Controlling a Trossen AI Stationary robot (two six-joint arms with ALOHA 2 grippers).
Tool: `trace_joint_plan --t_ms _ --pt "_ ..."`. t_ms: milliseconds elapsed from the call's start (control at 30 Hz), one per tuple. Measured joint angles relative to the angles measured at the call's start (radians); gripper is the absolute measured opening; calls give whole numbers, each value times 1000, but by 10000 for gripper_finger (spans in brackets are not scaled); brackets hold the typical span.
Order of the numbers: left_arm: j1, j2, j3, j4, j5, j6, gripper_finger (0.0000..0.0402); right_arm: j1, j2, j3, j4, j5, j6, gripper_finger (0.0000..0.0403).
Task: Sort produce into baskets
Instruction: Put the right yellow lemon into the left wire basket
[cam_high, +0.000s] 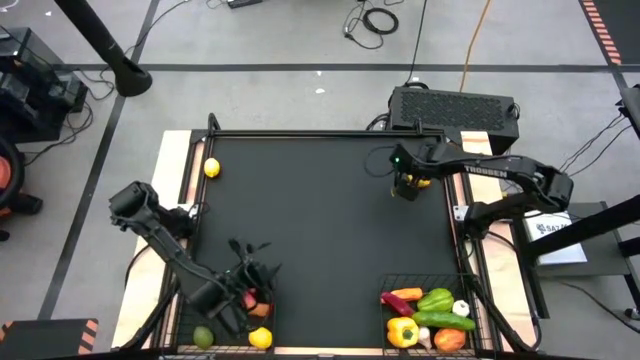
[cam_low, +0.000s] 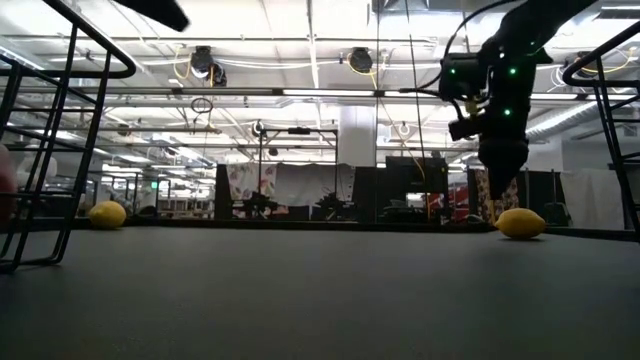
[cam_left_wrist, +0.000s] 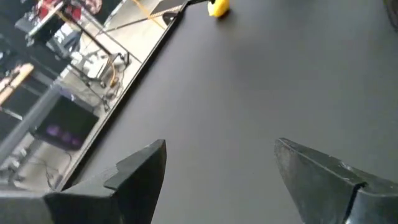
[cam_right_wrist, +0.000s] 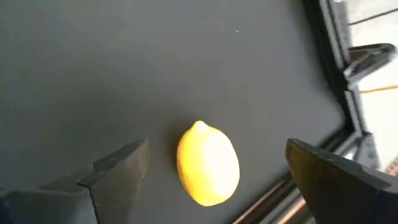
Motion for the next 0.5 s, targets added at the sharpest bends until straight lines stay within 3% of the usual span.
trace_joint_plan --t_ms 300,500 --pt "49 0 0 86 57 53 306 -91 0 -24 15 -36 -185 368" --pt "49 0 0 87 57 54 306 -132 30 -70 8 -37 -219 366"
